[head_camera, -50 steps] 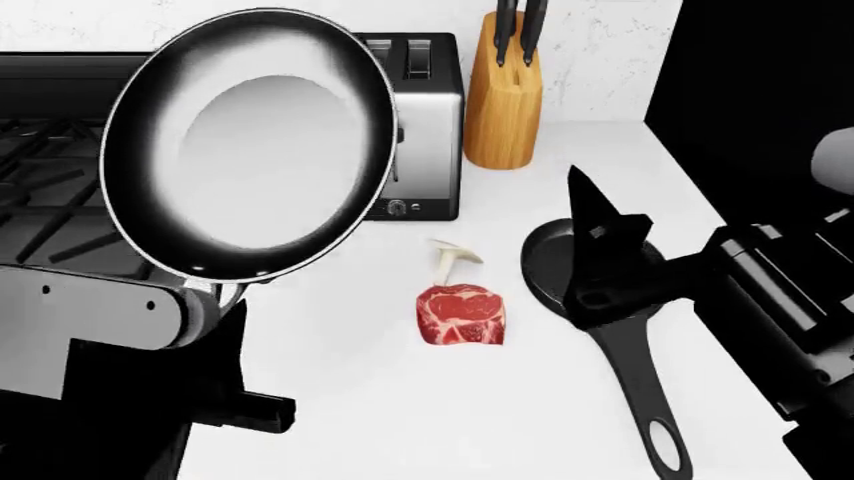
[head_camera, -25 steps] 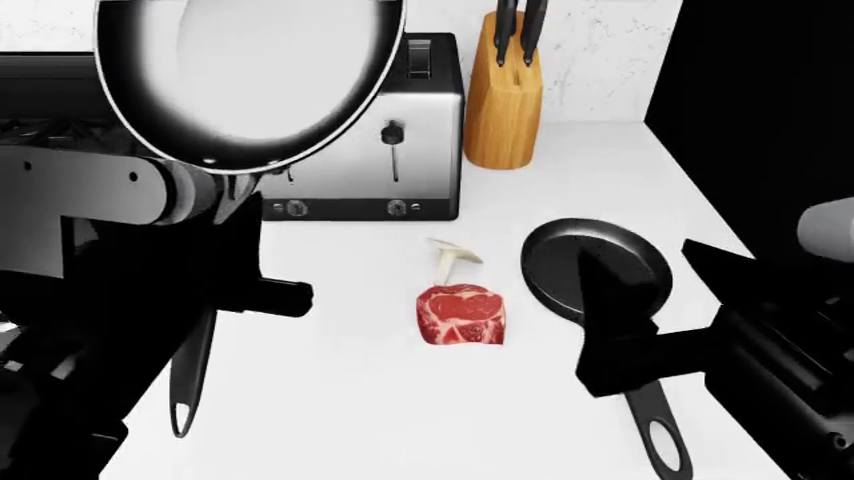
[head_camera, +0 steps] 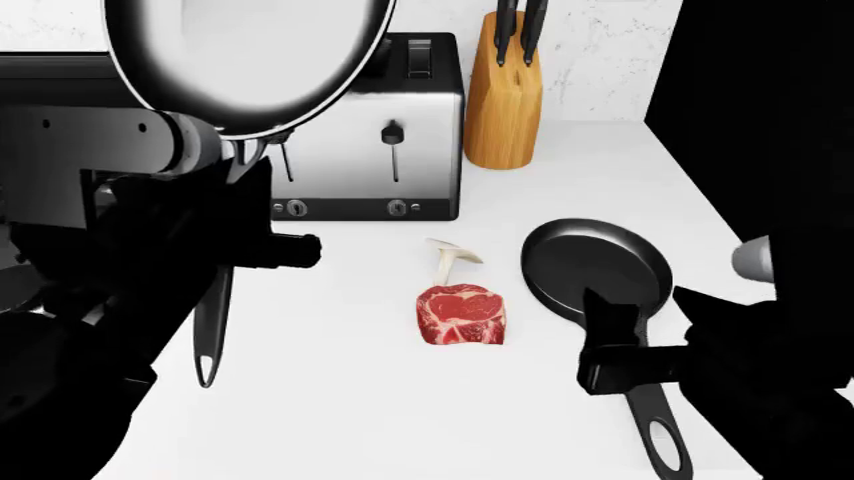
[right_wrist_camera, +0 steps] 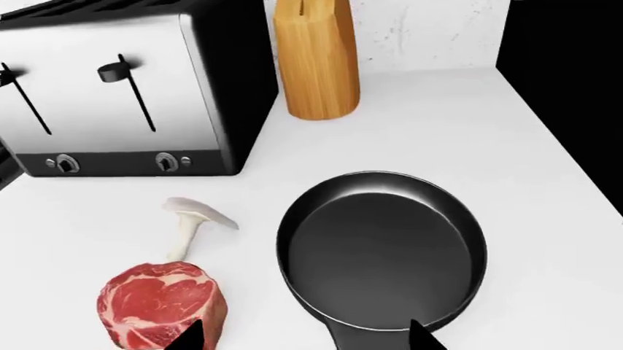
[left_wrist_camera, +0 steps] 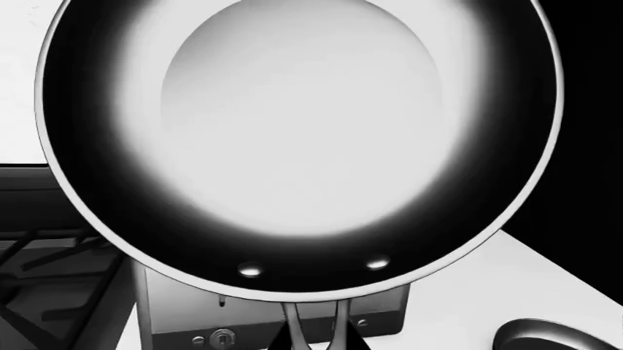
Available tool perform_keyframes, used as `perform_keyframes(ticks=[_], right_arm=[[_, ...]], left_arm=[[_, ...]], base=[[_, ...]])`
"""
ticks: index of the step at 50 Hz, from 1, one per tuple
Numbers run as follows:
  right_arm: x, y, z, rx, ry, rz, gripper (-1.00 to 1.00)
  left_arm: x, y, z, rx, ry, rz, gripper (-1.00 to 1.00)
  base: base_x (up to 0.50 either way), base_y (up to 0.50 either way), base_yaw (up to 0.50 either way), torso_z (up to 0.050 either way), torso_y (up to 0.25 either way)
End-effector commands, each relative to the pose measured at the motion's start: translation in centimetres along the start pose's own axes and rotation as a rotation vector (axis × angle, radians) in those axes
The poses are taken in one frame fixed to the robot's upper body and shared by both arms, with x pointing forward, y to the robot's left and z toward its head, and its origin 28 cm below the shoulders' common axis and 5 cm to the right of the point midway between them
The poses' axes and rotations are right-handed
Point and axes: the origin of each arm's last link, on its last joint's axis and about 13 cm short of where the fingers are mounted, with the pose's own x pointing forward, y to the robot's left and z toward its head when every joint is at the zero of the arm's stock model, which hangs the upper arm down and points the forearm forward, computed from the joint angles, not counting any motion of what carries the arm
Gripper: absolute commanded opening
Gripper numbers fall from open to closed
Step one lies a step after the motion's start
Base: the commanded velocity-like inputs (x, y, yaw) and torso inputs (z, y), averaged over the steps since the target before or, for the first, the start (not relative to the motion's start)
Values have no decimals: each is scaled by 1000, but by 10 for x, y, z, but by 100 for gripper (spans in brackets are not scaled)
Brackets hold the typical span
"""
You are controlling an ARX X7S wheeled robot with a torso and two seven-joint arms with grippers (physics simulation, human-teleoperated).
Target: Place both pans onto different burners. Then place the mushroom and the steak on different pans.
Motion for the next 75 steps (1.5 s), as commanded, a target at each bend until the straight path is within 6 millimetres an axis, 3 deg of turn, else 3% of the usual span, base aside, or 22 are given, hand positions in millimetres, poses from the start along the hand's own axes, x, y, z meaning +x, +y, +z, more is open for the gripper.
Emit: perform_keyframes(ticks=[1,26,48,75], right_arm=[[14,-7,-13,13,76,-18,100],[31,-18,-33,-2,159,-86,100],[58,-25,-48,31,208,-75,100],[66,-25,-57,53,244,-42,100]], left_arm=[[6,3,7,-24,-51,12,-100],[5,2,6,-37,-54,-3,-100],[4,5,4,-44,-49,-1,-100],[3,4,5,-49,-48,-12,-100]], base=[[0,0,0,0,0],[0,0,0,0,1],[0,0,0,0,1],[0,0,0,0,1]])
